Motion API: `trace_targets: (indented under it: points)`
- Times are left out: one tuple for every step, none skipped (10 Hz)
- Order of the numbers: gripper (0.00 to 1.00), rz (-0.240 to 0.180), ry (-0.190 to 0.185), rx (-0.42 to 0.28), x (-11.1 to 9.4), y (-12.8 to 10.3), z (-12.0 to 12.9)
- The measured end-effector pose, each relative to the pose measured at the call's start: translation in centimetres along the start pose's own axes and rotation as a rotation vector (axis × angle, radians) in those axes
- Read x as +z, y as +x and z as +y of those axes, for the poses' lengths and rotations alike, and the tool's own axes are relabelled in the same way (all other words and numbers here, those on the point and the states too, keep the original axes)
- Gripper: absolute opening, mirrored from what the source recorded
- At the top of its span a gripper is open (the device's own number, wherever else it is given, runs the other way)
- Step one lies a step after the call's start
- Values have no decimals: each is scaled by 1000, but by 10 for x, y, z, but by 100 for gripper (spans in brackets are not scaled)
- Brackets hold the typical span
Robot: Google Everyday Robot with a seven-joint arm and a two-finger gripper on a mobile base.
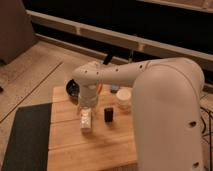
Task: Knock the eraser over
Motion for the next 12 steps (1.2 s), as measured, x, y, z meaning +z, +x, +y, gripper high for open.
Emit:
trace_targets:
  points:
    - [65,21,26,37,4,9,-11]
    - [65,29,42,58,6,12,-20]
    - [65,34,57,76,7,13,-28]
    - [65,30,76,86,7,10,-39]
    - [65,17,89,77,6,3,-43]
    - [65,-4,105,50,4,-10,-45]
    - [65,-22,121,21,3,-24,-43]
    - [65,-27,134,-13,5,-38,-40]
    - [65,-20,141,-40,11,-49,-35]
    - [65,-12,143,-54,15,-57,-33]
    - [65,-5,150,-80,25,-75,-31]
    - [65,-22,157,-99,29,-91,-30]
